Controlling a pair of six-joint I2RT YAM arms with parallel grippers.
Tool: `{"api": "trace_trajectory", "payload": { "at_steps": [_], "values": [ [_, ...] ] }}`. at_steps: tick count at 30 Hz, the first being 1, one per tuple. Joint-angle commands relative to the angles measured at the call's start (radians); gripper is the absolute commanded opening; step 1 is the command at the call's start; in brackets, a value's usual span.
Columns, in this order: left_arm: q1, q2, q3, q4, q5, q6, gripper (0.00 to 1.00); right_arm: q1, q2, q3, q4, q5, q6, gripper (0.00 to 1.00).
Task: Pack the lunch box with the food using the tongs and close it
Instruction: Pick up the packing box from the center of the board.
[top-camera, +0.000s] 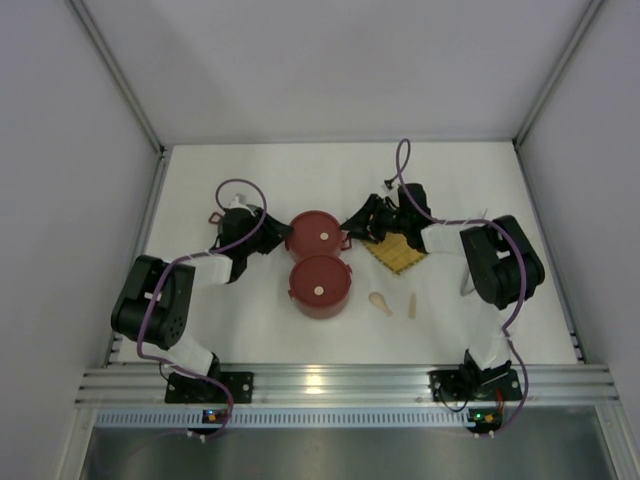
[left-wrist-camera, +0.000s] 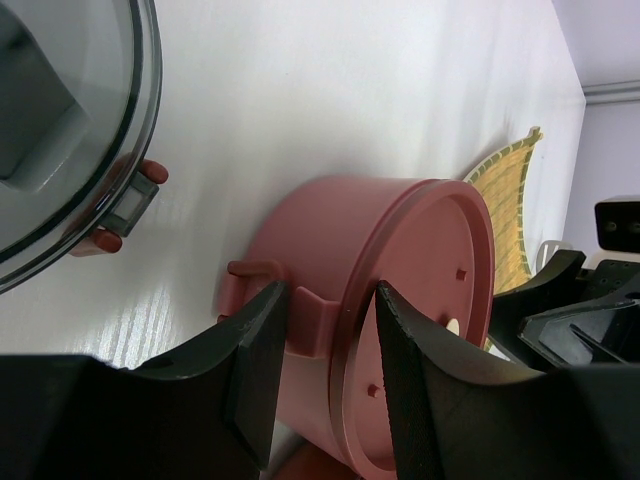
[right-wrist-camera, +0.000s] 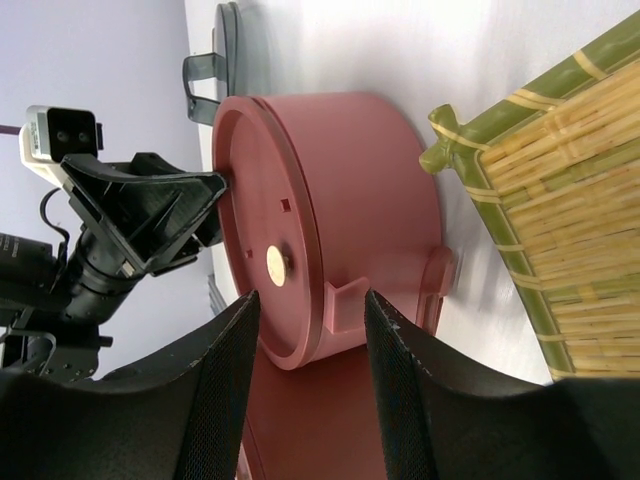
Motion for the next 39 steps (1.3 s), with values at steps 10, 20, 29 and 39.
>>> {"api": "trace_trajectory", "payload": {
  "at_steps": [10,20,29,39],
  "values": [
    [-0.004,-0.002,0.005,-0.061,-0.021,0.026,0.46,0.031,0.023,0.032,0.024,0.009,-0.002,0.46],
    [-0.004,0.003,0.008,-0.061,-0.021,0.028,0.46,0.036,0.047,0.032,0.058,0.003,0.018,0.46],
    [-0.002,0.001,0.004,-0.064,-0.022,0.029,0.46,0.042,0.093,0.038,0.167,-0.037,0.085,0.41],
    [-0.002,0.006,-0.004,-0.057,-0.016,0.032,0.40,0.042,0.097,0.032,0.225,-0.050,0.116,0.23]
  ]
}}
